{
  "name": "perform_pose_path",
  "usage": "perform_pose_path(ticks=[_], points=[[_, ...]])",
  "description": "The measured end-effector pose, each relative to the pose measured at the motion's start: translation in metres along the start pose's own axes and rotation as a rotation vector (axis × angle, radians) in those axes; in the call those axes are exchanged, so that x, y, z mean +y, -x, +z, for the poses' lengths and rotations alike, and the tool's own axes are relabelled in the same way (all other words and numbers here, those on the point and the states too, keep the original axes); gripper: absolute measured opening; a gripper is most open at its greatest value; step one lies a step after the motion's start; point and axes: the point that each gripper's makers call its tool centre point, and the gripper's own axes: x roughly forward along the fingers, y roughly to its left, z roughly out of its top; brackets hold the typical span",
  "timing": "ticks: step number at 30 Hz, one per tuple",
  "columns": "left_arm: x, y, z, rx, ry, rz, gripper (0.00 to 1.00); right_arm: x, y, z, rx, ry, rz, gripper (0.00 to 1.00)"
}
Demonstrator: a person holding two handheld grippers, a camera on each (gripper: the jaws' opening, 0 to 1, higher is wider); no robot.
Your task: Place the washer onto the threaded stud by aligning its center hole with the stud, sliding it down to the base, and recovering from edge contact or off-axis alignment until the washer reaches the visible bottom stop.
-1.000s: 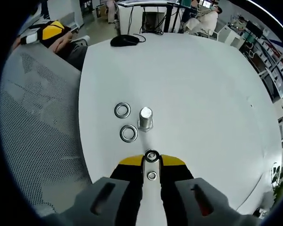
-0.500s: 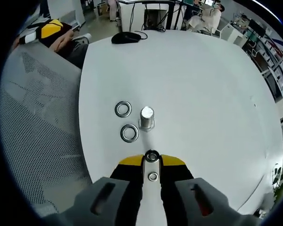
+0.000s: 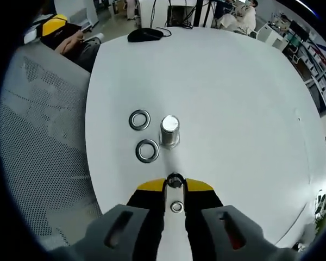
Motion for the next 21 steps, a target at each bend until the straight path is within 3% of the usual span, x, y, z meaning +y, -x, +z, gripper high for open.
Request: perform_pose_path(ticks=[18, 21], points=[[0.003, 0.000, 0.000, -0.001, 0.008, 0.013, 0.00, 0.002, -0.023, -0.008, 0.036, -0.008, 0.010, 0.14], [0.003, 0.000, 0.000, -0.001, 0.007, 0.012, 0.00, 0.003, -0.025, -0.007, 0.011, 0.057, 0.009, 0.21]])
